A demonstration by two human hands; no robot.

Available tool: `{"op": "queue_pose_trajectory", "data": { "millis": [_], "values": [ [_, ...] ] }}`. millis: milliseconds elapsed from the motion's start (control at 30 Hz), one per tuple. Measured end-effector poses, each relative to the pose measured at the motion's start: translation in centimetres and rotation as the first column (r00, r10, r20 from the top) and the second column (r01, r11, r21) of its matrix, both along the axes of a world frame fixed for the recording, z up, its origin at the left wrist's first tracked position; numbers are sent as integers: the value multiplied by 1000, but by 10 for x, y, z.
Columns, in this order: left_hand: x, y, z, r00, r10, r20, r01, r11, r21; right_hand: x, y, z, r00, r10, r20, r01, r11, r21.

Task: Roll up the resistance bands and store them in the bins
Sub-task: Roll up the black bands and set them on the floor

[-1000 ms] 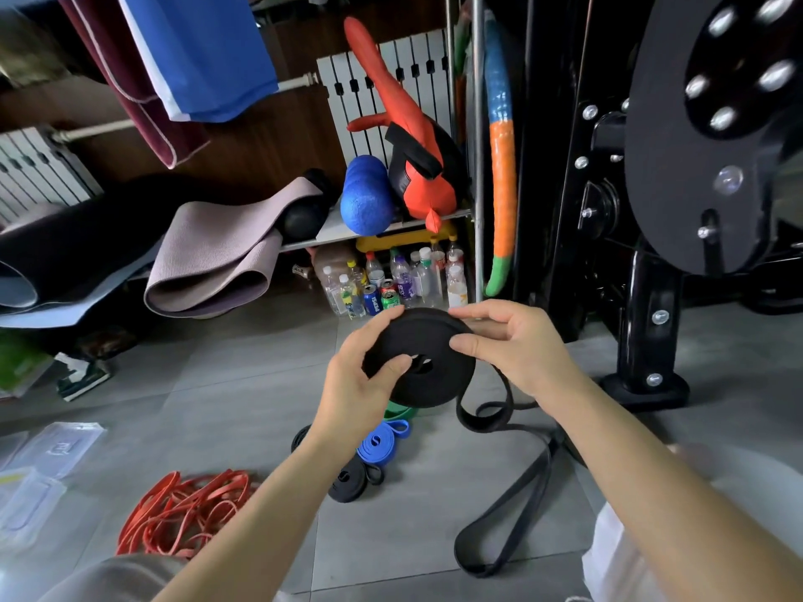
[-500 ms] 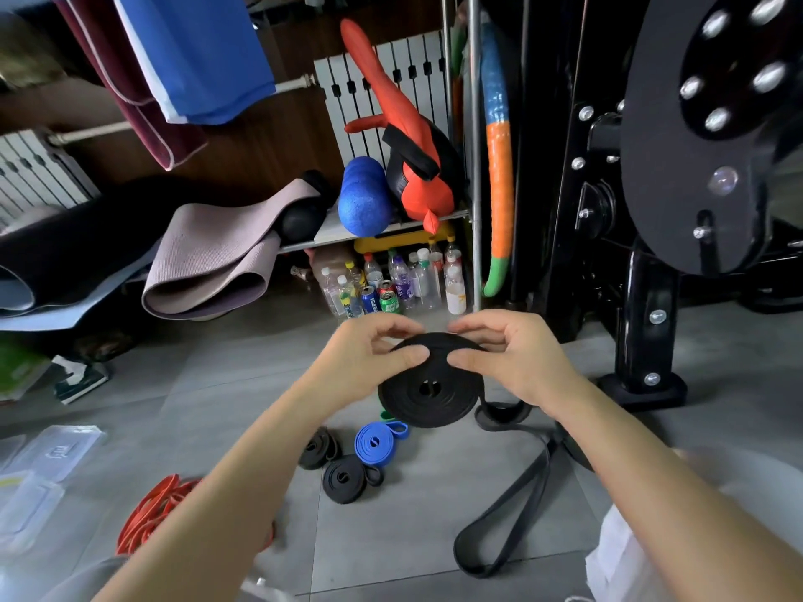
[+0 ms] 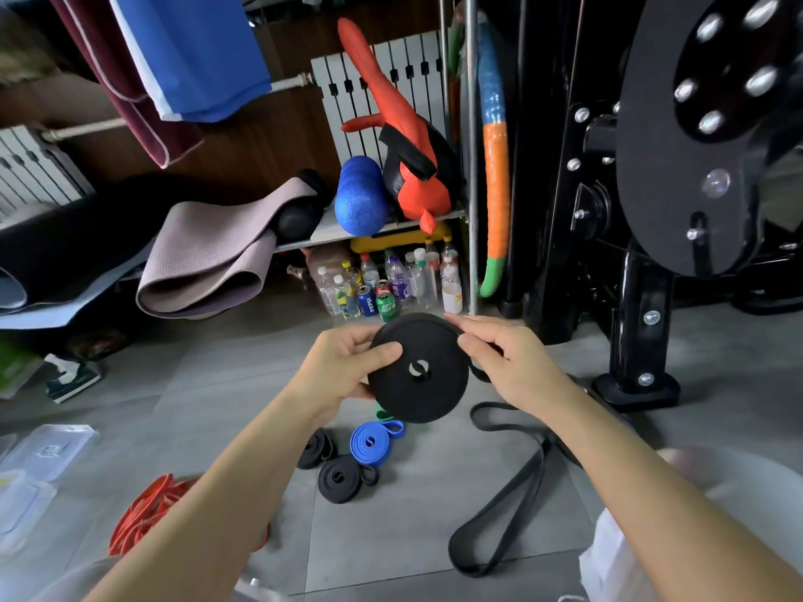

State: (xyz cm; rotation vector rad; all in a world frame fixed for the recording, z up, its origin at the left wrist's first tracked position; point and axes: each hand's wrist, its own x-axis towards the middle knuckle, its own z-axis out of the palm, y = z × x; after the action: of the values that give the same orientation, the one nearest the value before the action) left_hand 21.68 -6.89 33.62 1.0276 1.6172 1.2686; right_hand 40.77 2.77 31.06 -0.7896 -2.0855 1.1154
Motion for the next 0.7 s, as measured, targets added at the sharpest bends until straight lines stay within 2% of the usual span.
{"op": "queue_pose_trajectory", "data": {
  "millis": [100, 200, 233, 333, 367, 567, 700],
  "values": [
    [-3, -2, -2, 992, 77, 96, -82, 995, 51, -1, 0, -6, 993, -75, 96, 67, 994, 84],
    [-4, -2, -3, 981, 103, 165, -116, 991, 71, -3, -5, -7, 993, -108, 46, 99, 983, 156],
    [-3, -1, -5, 976, 106, 188, -122, 990, 73, -4, -6, -7, 990, -138, 11, 135, 981, 142],
    [3, -2, -11, 960, 118, 253, -142, 987, 78, -6, -7, -9, 959, -265, -105, 258, 963, -74],
    [5, -2, -14, 954, 122, 275, -149, 986, 79, -7, -7, -11, 949, -294, -111, 284, 954, -97],
    [12, -3, -30, 939, 182, 293, -209, 976, 62, -20, -19, -5, 935, -350, 60, 340, 931, 135],
    [5, -2, -40, 916, 258, 306, -276, 961, 15, -43, -19, -8, 915, -340, 219, 305, 936, 176]
  ]
}}
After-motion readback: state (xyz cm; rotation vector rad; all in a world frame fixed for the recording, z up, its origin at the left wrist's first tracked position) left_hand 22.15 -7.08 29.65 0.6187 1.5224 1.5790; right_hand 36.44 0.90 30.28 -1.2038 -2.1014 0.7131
